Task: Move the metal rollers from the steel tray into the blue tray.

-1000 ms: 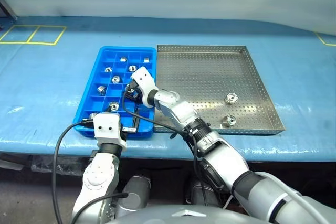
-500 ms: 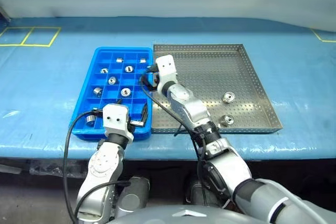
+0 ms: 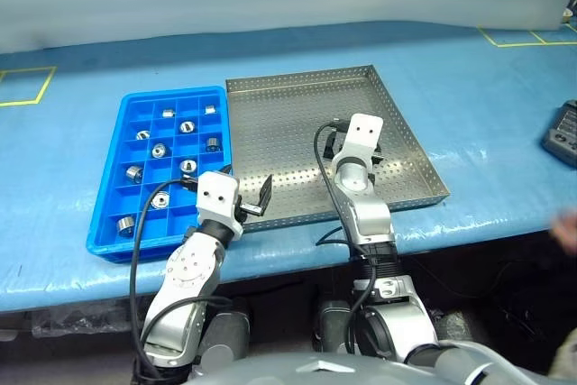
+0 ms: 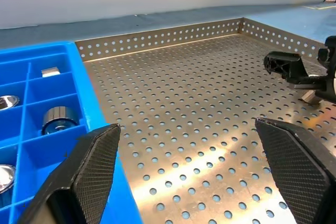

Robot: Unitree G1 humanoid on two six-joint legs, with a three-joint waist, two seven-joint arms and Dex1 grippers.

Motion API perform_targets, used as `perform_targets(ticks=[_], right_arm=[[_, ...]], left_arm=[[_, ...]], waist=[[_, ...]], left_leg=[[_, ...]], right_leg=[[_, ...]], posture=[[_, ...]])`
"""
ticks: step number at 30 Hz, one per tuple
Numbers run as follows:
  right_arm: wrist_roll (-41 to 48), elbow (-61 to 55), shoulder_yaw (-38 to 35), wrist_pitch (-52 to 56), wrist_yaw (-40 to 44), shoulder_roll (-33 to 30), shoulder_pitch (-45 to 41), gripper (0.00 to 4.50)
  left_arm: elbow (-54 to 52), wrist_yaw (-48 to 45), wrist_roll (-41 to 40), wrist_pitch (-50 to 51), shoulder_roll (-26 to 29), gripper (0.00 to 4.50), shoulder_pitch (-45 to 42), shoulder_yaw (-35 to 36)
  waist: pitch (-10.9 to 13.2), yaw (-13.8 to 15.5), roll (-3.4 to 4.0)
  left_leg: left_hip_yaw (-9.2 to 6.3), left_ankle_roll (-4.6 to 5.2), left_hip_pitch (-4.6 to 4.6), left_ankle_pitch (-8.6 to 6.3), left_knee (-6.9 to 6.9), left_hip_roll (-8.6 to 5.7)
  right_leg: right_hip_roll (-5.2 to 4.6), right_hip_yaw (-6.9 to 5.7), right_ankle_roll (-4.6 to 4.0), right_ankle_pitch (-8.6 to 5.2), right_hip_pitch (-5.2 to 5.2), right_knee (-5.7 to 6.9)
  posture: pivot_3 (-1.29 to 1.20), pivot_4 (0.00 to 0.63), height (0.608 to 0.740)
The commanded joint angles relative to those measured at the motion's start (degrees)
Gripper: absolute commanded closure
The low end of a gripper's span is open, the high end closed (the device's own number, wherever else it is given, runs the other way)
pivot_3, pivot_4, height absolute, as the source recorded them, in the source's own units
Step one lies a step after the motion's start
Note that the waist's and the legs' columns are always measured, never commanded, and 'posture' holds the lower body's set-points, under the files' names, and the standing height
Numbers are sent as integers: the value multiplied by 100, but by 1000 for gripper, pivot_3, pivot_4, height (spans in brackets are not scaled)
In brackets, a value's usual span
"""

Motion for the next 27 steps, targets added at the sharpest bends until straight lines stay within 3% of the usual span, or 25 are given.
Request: perform_targets(ticks=[1,27], right_arm=[[108,-70,-280,1,-404,404,-164,39],[399,133,-228,142,-513,354,-231,39]], left_arm=[[-69,-38,-68,-19,-18,0,-55,-4],[-177,12,-21,-3,-19,0,64,2]], waist=[[0,4,0],[0,38,1]], left_leg=[[0,0,0,0,1,0],[-1,2,-1,0,6,0]], right_leg=[[0,0,0,0,1,0],[1,0,2,1,3,0]], posture=[[72,150,740],[111,150,740]])
